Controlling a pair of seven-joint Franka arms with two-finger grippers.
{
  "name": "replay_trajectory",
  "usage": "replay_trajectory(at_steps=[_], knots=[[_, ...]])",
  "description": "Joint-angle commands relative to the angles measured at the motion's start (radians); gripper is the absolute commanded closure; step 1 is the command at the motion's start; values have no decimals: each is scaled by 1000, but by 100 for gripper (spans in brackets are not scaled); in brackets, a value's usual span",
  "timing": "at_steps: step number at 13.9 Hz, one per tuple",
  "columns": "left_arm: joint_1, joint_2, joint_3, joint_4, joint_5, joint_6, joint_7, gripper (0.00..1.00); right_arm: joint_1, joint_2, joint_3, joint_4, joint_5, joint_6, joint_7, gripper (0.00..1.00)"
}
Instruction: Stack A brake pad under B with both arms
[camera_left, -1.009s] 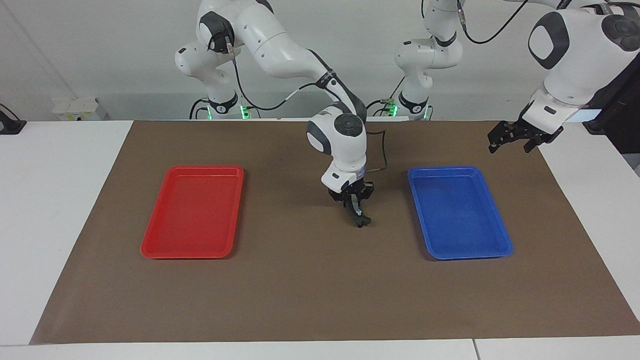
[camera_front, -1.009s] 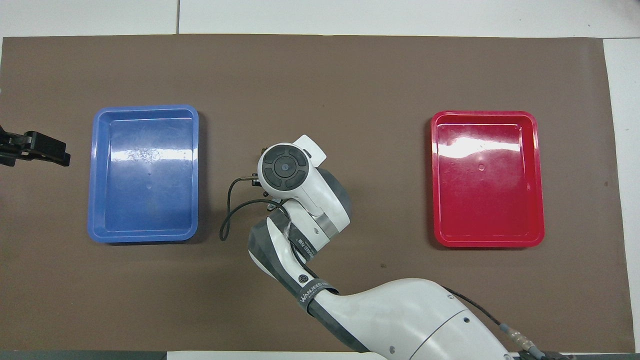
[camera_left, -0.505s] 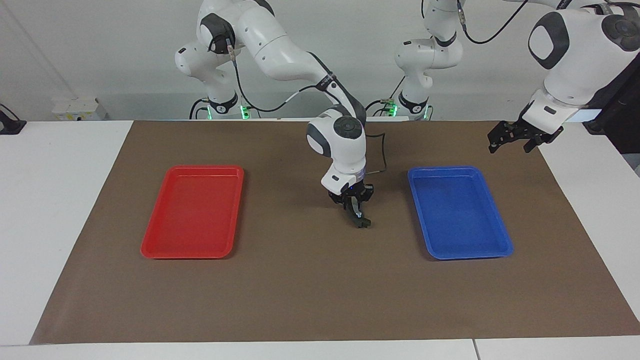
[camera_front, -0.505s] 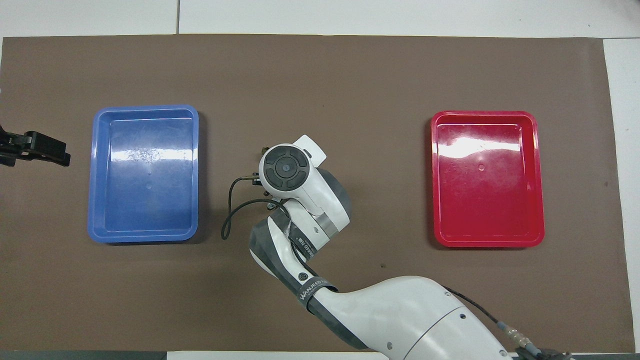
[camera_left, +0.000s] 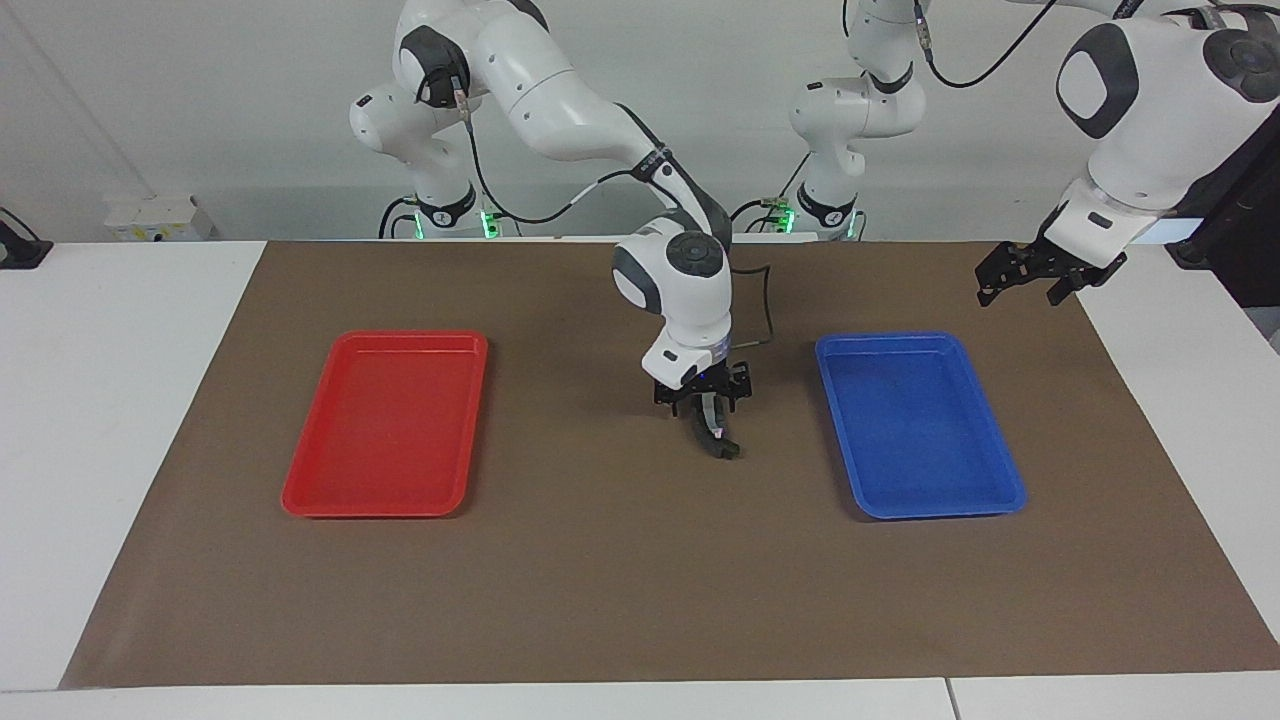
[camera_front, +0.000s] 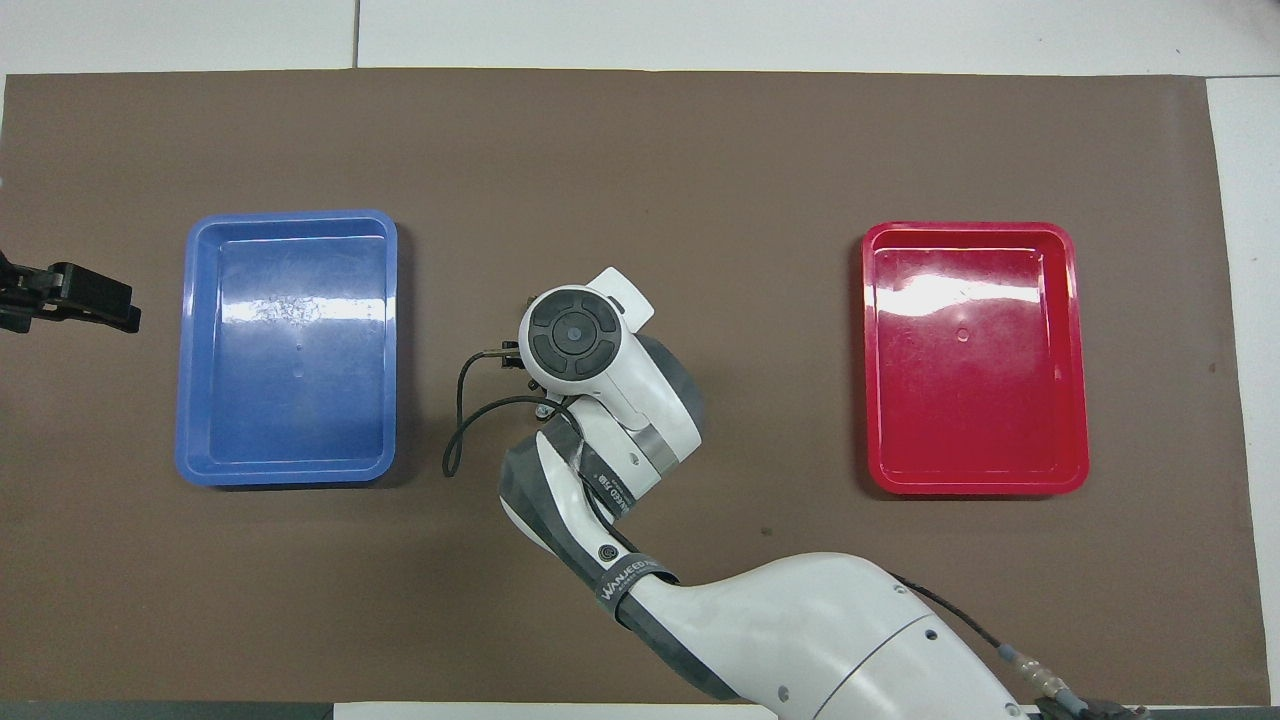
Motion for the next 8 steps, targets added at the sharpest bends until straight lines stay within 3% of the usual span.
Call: replay_trajectory(at_steps=[1, 5, 8], knots=[[-1, 1, 3, 6, 10, -10, 5, 0, -54, -108, -22, -18, -29, -88, 27, 1], [-1, 1, 3, 6, 10, -10, 5, 0, -206, -258, -29, -79, -198, -164, -18, 1], [-1, 1, 2, 6, 10, -10, 5, 0, -339, -359, -28, -96, -200, -276, -157, 1]])
